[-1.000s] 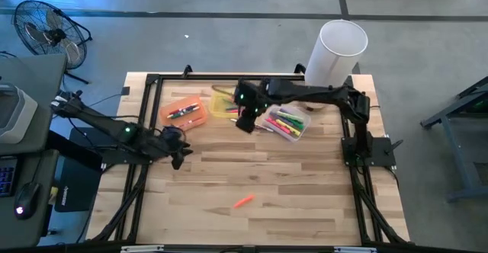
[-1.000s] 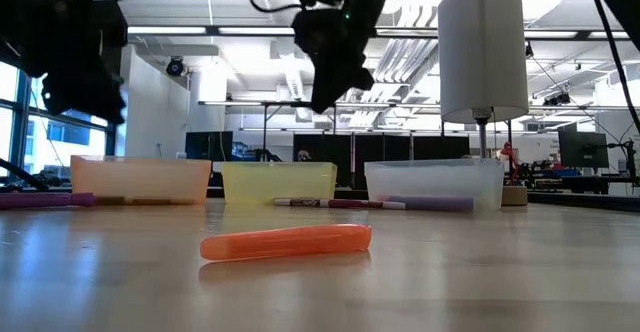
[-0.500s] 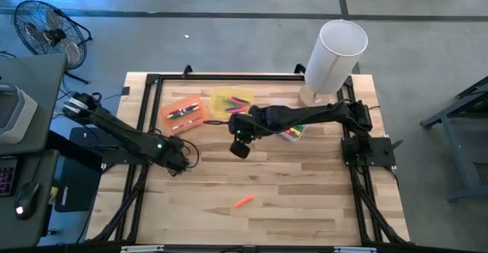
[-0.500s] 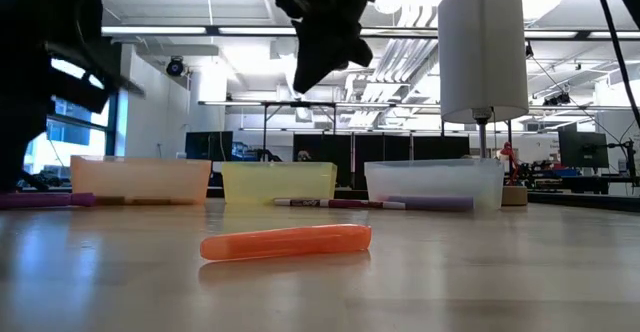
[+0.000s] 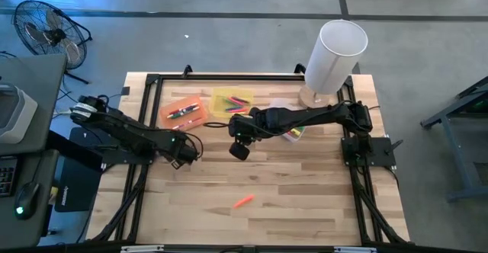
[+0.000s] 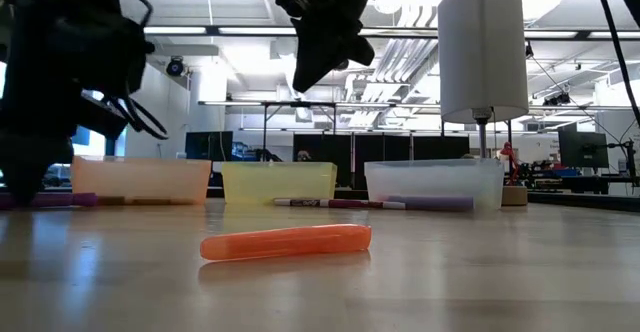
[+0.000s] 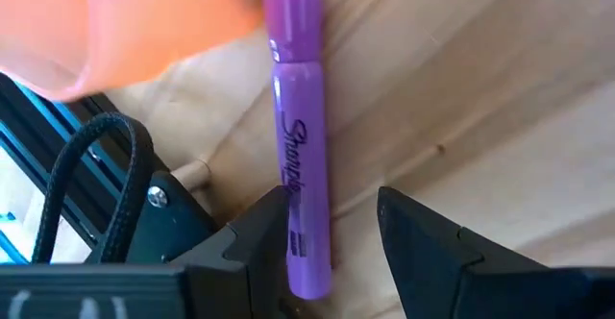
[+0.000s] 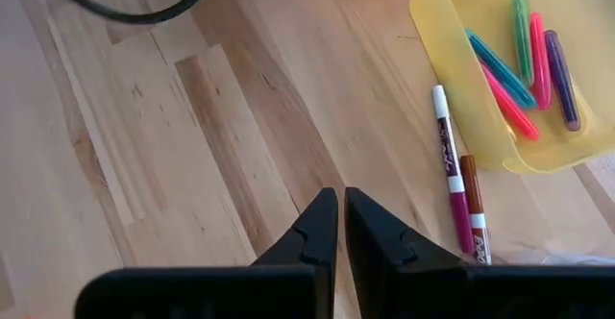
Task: Pick & Place Markers
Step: Put the violet highlighter pen into the white bin
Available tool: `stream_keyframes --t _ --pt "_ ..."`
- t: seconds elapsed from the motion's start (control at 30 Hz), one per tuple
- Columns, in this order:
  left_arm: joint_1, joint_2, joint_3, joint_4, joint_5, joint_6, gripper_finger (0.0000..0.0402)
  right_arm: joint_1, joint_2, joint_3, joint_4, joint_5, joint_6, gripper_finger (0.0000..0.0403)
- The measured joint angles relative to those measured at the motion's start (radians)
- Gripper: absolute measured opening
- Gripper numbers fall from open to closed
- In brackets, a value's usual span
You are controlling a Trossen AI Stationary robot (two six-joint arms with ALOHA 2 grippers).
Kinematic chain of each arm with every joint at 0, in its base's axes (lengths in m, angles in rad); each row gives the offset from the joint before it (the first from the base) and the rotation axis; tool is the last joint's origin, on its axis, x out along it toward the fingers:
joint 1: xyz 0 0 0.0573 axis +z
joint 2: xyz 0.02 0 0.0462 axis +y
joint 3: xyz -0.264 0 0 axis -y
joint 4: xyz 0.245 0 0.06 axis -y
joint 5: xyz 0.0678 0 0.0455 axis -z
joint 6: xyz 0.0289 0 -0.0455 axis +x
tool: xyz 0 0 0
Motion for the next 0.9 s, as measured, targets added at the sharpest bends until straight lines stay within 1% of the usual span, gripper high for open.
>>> stream_keyframes --t 0.1,0.23,0.4,0.57,0.7,0.8,0.9 --pt "0.046 0.0 -0.014 0.013 0.001 0.018 0.0156 0.0 0.0 0.0 0.0 0.0 -0.007 0.0012" --pt "0.104 -0.003 -0.053 0.033 0.041 0.036 0.0156 -0.003 0.0 0.0 -0.001 0.0 -0.01 0.0012" --pt "0.136 -0.004 -0.076 0.093 0.113 0.152 0.0156 -0.003 0.0 0.0 -0.001 0.024 -0.033 0.0012" --pt "0.133 -0.002 -0.052 0.103 0.173 0.181 0.0155 -0.003 0.0 0.0 -0.001 0.029 -0.037 0.0012" --pt "0.107 0.0 -0.015 0.134 0.25 0.18 0.0137 -0.003 0.0 0.0 -0.002 0.031 -0.037 0.0012" --pt "0.07 0.001 0.011 0.213 0.318 0.179 0.0118 -0.003 0.0 0.0 -0.002 0.033 -0.034 0.0012" --pt "0.029 0.001 0.013 0.307 0.36 0.16 0.0103 -0.003 0.0 0.0 -0.002 0.037 -0.018 0.0012"
